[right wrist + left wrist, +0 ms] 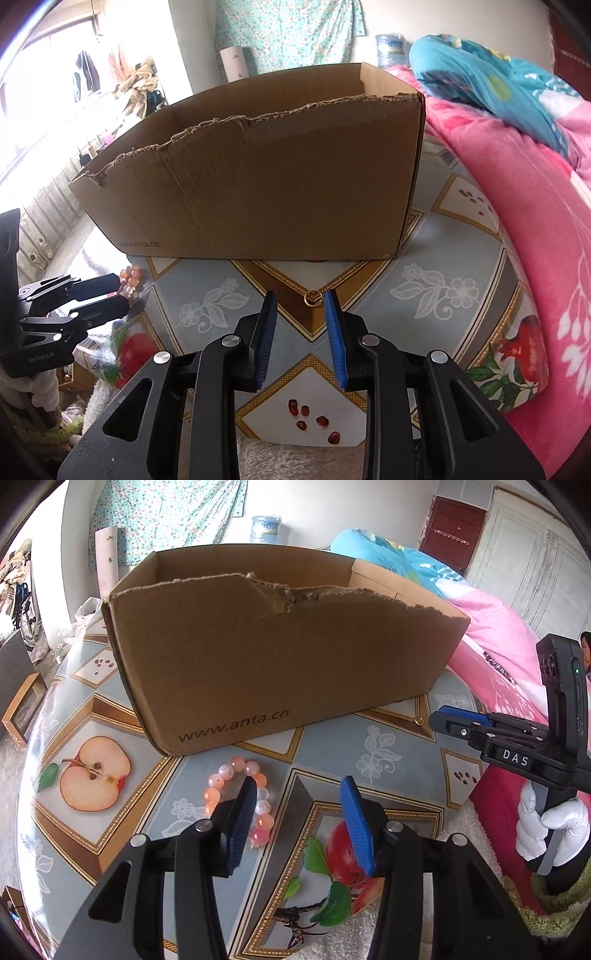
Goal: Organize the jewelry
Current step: 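Move the left tool to the pink-orange bead bracelet while the right tool approaches a gold ring earring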
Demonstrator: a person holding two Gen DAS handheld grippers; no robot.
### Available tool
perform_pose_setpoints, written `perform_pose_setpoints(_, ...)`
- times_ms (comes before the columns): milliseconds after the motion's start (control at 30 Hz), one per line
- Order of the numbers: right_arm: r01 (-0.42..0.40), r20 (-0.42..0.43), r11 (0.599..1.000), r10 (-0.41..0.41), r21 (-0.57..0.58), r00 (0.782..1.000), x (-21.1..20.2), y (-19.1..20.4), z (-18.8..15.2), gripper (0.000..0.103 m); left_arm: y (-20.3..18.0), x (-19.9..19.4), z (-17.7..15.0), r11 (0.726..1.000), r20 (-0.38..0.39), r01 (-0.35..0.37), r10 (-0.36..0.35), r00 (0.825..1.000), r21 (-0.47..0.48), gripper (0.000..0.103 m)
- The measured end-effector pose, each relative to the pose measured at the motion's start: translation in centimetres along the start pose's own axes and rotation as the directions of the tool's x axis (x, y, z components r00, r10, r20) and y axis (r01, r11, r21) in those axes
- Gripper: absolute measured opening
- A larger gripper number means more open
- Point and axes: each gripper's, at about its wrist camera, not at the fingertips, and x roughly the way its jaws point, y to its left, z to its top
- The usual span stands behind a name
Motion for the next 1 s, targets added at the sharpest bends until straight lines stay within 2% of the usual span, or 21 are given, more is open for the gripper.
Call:
perform_pose_setpoints(333,0.075,-0.011,0.996,-0.076,-0.044,0.997,1.9,0.3,-0.1,0.024,-0.3,1.0,-0.3,1.000,-0.026,0.017,-0.017,1.000,-0.013,0.046)
perform_pose_setpoints(400,0.096,-0.001,0.994,-0.096,-0.062,0.995,2.0,0.9,-0.1,0.023,-0.3,1.0,-0.4,1.000,-0.022,0.018,-0.018,1.000,-0.013,0.046)
perform_pose_setpoints(433,0.100,0.003,0.993,-0.100,-0.068,0.995,2.1,1.0,-0.1,0.019,-0.3,1.0,-0.3,1.000,-0.021,0.019,-0.019,1.000,-0.014,0.046)
perform_pose_setpoints(467,0.098,0.006,0.993,-0.098,-0.072,0.995,2.1,1.2,-0.1,0.012,-0.2,1.0,-0.4,1.000,-0.020,0.021,-0.021,1.000,-0.015,0.046)
perform_pose_setpoints(500,0.095,0.006,0.993,-0.094,-0.075,0.996,2.2,1.4,-0.1,0.010,-0.2,1.0,-0.4,1.000,-0.020,0.023,-0.023,1.000,-0.016,0.046)
perform_pose_setpoints(867,0.028,0.003,0.990,-0.028,-0.140,1.000,2.1,3.5,-0.9,0.010,0.2,0.4,-0.9,1.000,-0.010,0.015,-0.016,1.000,-0.022,0.046)
perform_pose_setpoints(1000,0.004,-0.005,0.989,-0.005,-0.149,1.000,1.9,4.0,-1.4,0.010,0.4,0.2,-0.9,0.999,-0.017,-0.022,0.022,1.000,-0.027,0.046)
